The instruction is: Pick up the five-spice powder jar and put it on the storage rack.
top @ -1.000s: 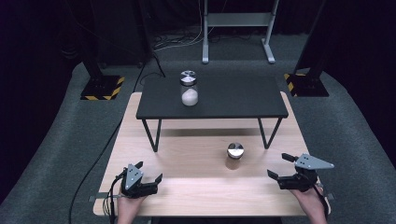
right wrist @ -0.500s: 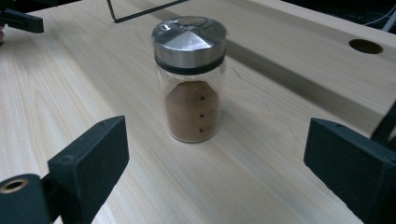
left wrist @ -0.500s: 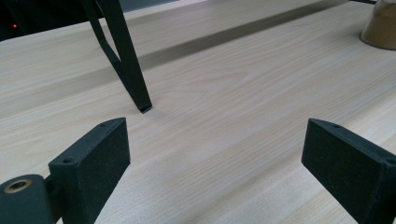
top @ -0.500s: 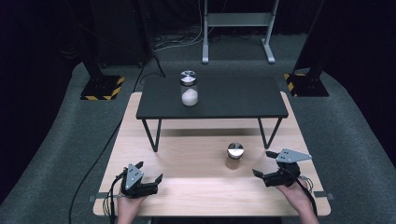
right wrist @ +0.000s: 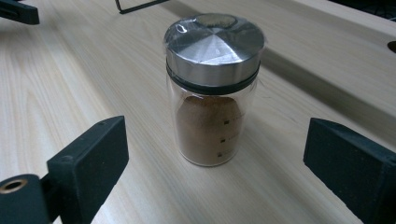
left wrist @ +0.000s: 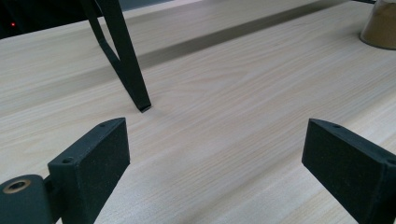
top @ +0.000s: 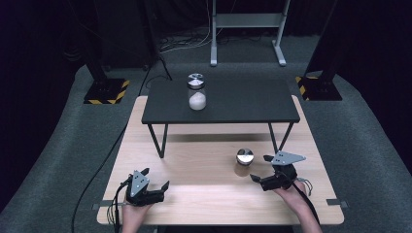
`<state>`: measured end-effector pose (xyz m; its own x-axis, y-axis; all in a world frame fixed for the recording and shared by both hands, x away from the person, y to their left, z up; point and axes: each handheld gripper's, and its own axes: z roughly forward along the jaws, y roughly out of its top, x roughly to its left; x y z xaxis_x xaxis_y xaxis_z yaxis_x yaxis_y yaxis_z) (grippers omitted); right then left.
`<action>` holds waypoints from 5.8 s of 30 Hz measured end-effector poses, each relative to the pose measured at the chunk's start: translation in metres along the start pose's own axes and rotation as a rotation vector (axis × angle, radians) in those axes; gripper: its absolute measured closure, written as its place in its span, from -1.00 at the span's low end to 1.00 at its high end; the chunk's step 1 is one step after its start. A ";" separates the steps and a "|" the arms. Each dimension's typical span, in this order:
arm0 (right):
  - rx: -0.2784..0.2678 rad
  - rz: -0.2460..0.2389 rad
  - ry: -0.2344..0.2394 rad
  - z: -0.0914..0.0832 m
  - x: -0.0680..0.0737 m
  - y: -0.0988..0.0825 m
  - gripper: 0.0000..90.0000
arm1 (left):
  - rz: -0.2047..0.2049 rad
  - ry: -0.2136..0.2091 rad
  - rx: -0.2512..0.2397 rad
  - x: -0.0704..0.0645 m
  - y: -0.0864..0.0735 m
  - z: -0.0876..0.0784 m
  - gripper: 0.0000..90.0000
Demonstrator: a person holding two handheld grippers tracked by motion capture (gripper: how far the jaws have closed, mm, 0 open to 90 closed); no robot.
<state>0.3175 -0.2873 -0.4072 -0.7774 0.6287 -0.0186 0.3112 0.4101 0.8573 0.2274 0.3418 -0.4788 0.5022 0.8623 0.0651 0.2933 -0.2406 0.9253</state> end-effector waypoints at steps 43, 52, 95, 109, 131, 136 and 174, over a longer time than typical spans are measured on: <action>0.130 0.026 -0.021 0.060 0.007 0.035 -0.34 | -0.002 -0.004 0.006 0.001 0.001 0.001 -0.85; 0.176 0.015 -0.030 0.049 0.010 0.055 -0.34 | -0.005 -0.003 0.004 0.001 0.001 0.001 -0.85; 0.045 -0.026 -0.064 -0.042 0.014 0.161 -0.34 | 0.000 0.005 0.048 -0.001 0.008 0.005 -0.87; 0.015 -0.035 -0.099 -0.050 0.011 0.191 -0.34 | -0.001 0.005 0.050 0.000 0.009 0.005 -0.87; 0.038 0.068 -0.212 -0.018 -0.025 0.230 -0.34 | -0.009 0.009 0.053 -0.001 0.009 0.005 -0.87; 0.036 0.092 -0.229 -0.010 -0.029 0.235 -0.34 | -0.010 0.009 0.054 -0.001 0.009 0.005 -0.87; -0.008 0.067 -0.232 -0.021 -0.026 0.208 -0.66 | -0.016 0.022 0.080 -0.004 0.014 0.008 -0.87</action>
<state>0.3908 -0.2328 -0.2177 -0.6086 0.7896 -0.0782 0.3526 0.3574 0.8648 0.2364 0.3319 -0.4693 0.4796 0.8754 0.0597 0.3654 -0.2611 0.8935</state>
